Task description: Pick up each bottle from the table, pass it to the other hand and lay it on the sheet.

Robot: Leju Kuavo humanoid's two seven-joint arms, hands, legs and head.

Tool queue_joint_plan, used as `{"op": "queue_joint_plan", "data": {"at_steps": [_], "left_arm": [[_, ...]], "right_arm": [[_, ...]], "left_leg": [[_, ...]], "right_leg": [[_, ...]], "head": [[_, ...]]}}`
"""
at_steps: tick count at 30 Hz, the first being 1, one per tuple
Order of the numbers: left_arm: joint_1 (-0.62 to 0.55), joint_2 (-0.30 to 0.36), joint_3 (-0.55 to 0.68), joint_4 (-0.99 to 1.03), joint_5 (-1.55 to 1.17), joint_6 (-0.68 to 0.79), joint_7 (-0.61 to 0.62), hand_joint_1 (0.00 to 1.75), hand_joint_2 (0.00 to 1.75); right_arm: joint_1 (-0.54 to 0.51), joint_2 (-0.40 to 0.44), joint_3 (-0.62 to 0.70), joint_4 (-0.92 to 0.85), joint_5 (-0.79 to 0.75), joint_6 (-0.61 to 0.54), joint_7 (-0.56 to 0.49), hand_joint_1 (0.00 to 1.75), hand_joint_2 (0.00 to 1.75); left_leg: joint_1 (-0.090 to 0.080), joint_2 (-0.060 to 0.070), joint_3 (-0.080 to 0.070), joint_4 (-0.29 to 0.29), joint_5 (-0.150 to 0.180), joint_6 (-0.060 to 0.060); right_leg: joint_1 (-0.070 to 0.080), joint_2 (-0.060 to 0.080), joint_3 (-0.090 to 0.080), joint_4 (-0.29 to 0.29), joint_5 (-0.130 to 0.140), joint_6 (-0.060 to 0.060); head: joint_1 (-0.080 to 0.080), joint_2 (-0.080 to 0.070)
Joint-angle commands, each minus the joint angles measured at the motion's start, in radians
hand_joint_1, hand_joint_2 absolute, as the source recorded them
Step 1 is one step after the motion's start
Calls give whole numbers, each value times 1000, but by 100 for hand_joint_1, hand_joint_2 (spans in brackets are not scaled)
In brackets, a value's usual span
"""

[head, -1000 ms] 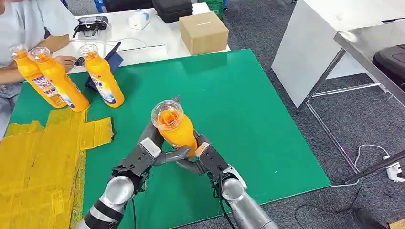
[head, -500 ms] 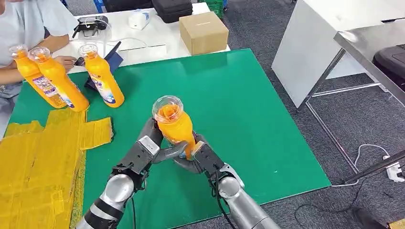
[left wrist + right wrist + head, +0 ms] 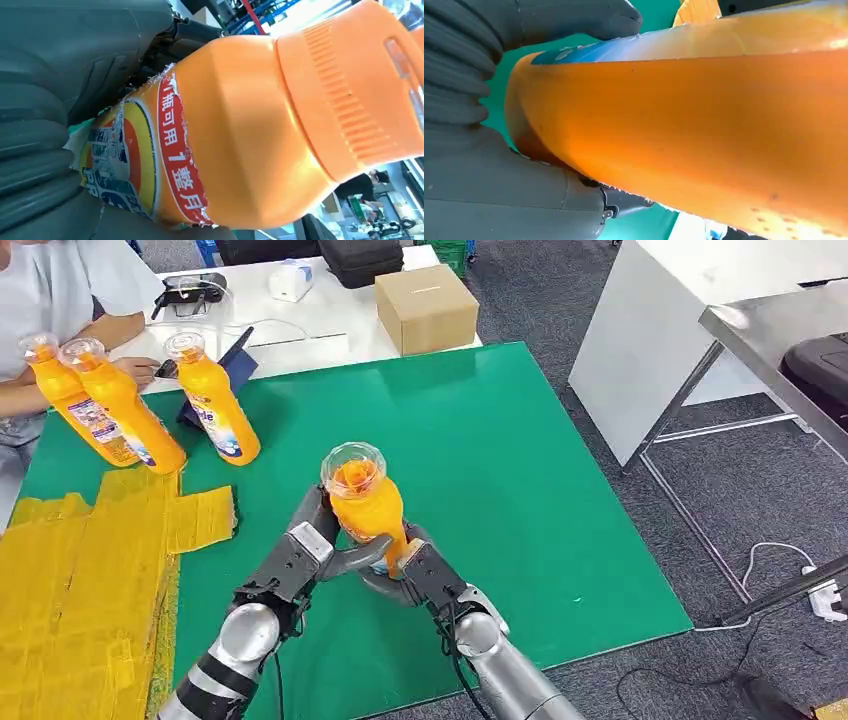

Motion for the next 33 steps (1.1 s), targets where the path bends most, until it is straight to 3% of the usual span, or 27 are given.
{"op": "queue_joint_plan", "data": {"at_steps": [1,6,8,10,13,18,20,21,23,24,28,33], "left_arm": [[-66,46,6,11,-82,91,-5,175,175],[-71,67,56,-17,-121,98,6,175,175],[-78,78,71,-16,-222,176,20,175,175],[-121,143,73,1,-488,254,120,175,175],[-175,172,119,53,-653,258,180,175,175],[-190,184,120,70,-758,267,229,175,175],[-215,205,117,105,-910,274,313,175,175],[-248,232,112,151,-1049,211,418,175,175],[-324,250,115,273,-1132,142,454,175,175],[-365,253,108,351,-1173,105,466,175,175],[-471,257,105,613,-1222,36,515,175,175],[-520,277,88,782,-1298,15,574,175,175]], "right_arm": [[-5,-29,-4,-42,7,-53,-15,0,175],[30,-49,-19,-135,11,-57,4,0,175],[46,-57,-30,-180,35,-99,-19,0,175],[96,-85,-63,-321,68,-162,-19,0,175],[154,-126,-115,-498,70,-161,16,0,175],[164,-125,-127,-521,79,-163,15,0,175],[191,-130,-144,-578,89,-191,-4,0,175],[208,-135,-156,-621,92,-205,-8,0,0],[240,-140,-174,-715,94,-220,-11,0,0],[251,-142,-179,-753,95,-227,-13,0,175],[252,-147,-159,-813,112,-252,-21,0,175],[207,-156,-132,-815,94,-273,32,0,175]], "left_leg": [[1,-6,2,1,-1,-1],[1,-4,1,1,-1,-1],[1,-5,2,1,-1,-2],[1,-5,0,0,0,-1],[1,-6,-1,1,0,-1],[2,-8,2,2,-1,-2],[2,-8,2,1,-1,-2],[2,-6,1,1,-1,-1],[1,-7,0,1,0,-2],[2,-12,2,3,-1,-2],[1,-6,-1,1,1,-1],[2,-5,1,2,0,-2]], "right_leg": [[0,2,3,1,-1,-3],[0,2,1,1,-1,-2],[1,2,2,1,-1,-3],[0,1,1,0,-1,-2],[0,0,0,1,-1,-2],[0,2,3,2,-2,-3],[0,1,3,1,-2,-3],[1,1,2,1,-1,-2],[0,-1,1,2,-2,-3],[1,-2,3,3,-4,-4],[0,-1,-1,1,-1,-2],[1,2,0,4,-2,-3]], "head": [[0,0],[0,0],[0,0],[0,0],[0,0],[0,0],[0,0],[0,0],[0,0],[0,0],[0,0],[0,0]]}}
